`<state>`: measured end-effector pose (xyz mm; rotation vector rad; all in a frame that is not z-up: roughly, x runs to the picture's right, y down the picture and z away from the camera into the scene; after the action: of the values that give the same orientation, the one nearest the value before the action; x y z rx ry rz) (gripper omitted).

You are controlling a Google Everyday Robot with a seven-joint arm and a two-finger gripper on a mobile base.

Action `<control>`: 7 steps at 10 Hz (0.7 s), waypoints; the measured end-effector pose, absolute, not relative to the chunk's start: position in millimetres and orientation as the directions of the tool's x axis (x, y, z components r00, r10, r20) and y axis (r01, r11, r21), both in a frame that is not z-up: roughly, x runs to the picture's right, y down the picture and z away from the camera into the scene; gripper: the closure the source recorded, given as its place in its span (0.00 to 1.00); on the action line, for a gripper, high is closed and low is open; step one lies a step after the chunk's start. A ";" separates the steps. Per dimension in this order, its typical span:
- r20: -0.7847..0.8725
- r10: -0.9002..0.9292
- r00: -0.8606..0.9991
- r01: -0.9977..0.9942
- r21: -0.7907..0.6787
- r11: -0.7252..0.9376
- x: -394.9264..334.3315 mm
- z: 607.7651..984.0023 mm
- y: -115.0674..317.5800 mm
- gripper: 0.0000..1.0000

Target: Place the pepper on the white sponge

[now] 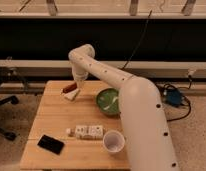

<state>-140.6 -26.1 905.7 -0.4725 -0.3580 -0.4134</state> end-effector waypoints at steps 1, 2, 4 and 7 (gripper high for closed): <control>0.418 -0.293 0.860 0.452 -0.355 0.818 -139.4 910.7 -28.1 1.00; 0.415 -0.288 0.863 0.442 -0.343 0.829 -138.7 915.9 -30.5 1.00; 0.407 -0.282 0.869 0.428 -0.331 0.841 -138.0 921.4 -33.3 1.00; 0.392 -0.271 0.879 0.407 -0.322 0.855 -134.3 936.9 -33.9 1.00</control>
<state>-134.3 -33.9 936.9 -0.4101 -0.3437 -0.3638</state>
